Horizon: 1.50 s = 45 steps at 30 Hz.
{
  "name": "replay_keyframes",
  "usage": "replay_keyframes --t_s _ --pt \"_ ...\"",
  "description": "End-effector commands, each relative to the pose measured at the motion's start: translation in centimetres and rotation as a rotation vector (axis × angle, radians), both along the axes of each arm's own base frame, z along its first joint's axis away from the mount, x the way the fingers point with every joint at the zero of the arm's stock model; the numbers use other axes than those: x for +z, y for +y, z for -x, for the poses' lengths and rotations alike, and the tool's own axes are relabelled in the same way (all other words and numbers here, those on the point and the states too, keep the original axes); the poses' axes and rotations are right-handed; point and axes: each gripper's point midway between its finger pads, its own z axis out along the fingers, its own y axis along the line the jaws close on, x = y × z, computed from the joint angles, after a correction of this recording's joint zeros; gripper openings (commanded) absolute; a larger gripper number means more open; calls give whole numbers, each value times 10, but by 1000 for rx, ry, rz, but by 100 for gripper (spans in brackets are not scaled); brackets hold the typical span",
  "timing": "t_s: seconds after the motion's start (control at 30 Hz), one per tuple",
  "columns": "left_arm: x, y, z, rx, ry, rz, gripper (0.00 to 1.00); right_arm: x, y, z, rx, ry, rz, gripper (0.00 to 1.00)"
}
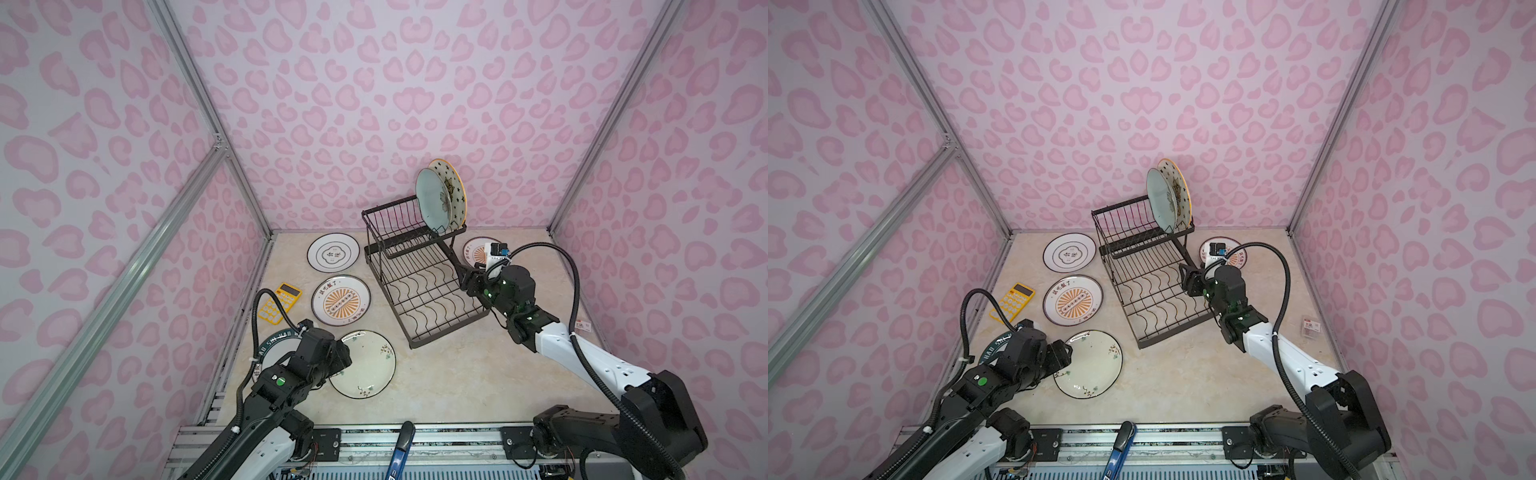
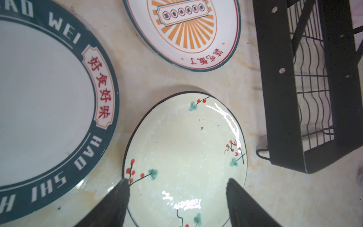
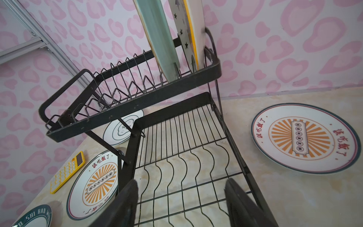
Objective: Load the plates into the dish rack
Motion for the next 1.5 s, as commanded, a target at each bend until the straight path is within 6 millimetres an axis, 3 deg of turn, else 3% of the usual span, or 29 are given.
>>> replay_keyframes --t_s 0.0,0.27,0.63,1.47 --pt "-18 6 22 43 113 13 78 5 3 -1 14 -19 -10 69" --pt "-49 -7 37 62 202 122 75 5 3 -3 11 -17 -11 69" --pt "-66 -19 36 78 218 205 66 3 2 -2 10 -11 0 69" --pt "-87 -6 43 147 225 185 48 6 -2 -2 -11 -22 -1 69"
